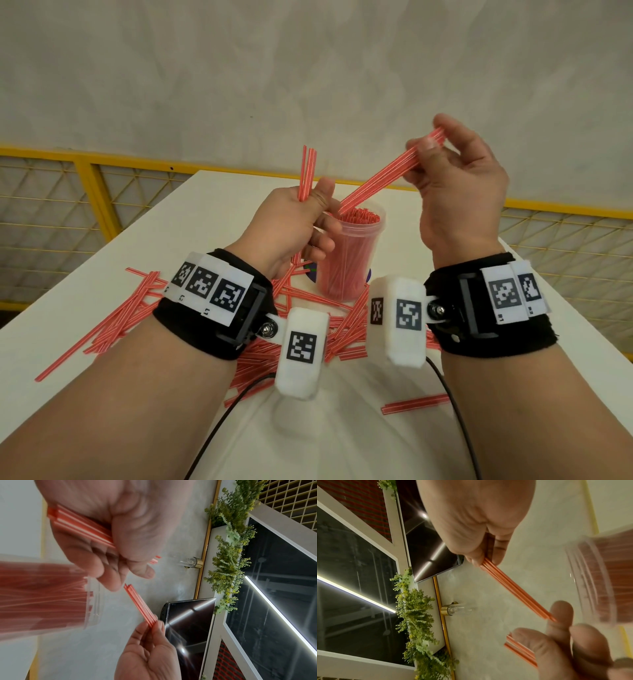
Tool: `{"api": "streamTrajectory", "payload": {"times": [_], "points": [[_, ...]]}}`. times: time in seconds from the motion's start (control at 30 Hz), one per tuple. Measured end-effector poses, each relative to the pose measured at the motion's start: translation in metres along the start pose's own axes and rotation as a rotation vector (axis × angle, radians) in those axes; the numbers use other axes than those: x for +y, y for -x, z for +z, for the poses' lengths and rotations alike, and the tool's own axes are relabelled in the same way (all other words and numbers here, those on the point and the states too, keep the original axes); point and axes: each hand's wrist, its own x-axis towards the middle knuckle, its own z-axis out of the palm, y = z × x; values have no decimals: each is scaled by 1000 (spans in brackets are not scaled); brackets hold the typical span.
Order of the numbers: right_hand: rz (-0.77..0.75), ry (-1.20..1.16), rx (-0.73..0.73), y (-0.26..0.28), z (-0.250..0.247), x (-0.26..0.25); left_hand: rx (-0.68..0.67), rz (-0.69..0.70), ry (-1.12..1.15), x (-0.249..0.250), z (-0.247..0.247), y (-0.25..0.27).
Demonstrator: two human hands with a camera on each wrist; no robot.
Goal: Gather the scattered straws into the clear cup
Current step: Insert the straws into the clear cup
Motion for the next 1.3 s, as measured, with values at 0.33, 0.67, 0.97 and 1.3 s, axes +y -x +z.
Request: {"api": "streamTrajectory", "payload": {"times": [0.33,0.67,0.97,1.3], "points": [[-222,412,-31,2,-4,20,74,12,-94,-3,0,-2],[-238,510,-103,5,2,22,41,2,-111,-6,0,-2],[-245,412,-61,7,2,23,43,-5,-89,-6,-1,-4],[-249,450,-105,14,6,25,28,-16,-79,-4,1,-2]]}}
